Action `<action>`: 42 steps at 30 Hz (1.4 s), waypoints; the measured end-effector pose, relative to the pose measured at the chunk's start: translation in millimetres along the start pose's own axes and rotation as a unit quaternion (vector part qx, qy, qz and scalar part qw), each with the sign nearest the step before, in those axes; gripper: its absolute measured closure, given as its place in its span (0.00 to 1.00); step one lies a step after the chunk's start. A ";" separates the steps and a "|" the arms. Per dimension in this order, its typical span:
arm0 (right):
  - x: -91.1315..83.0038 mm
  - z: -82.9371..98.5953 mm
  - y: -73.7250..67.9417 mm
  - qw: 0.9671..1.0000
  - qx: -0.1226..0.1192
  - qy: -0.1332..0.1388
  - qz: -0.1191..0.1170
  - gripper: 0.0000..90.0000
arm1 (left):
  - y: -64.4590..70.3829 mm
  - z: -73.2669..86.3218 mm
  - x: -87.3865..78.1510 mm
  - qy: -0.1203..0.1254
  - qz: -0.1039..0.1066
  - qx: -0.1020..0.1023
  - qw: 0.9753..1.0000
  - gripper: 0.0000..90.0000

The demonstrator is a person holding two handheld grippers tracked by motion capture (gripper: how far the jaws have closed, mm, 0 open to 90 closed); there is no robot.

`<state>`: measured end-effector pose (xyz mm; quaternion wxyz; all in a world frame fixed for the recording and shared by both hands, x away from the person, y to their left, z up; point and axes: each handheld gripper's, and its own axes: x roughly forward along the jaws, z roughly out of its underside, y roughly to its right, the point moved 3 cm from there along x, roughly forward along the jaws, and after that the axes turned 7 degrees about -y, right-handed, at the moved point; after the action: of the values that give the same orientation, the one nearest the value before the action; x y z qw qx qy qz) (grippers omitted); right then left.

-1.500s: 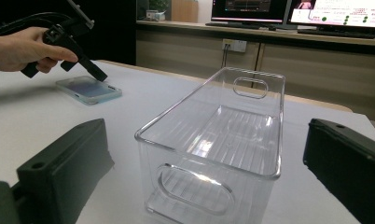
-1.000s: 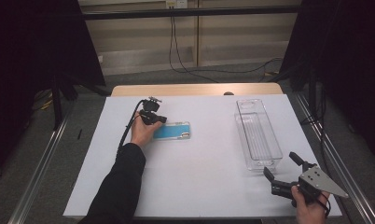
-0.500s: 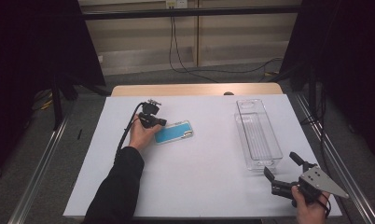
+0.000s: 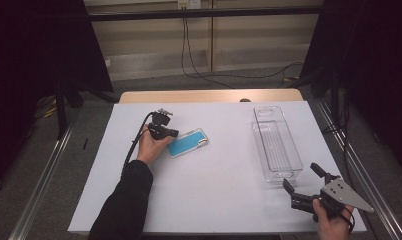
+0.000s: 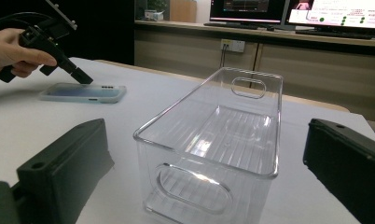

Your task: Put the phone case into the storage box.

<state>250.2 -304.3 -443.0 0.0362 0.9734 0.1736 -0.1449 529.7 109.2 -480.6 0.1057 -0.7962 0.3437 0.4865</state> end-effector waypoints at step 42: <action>-0.5 -0.1 0.0 1.000 -0.002 0.000 0.003 0.00 | 21.3 19.3 -9.8 -0.005 0.017 0.022 1.000 1.00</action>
<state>249.8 -304.5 -442.8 0.0383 0.9740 0.1706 -0.1443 499.5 107.5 -478.5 0.1169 -0.7856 0.3670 0.4843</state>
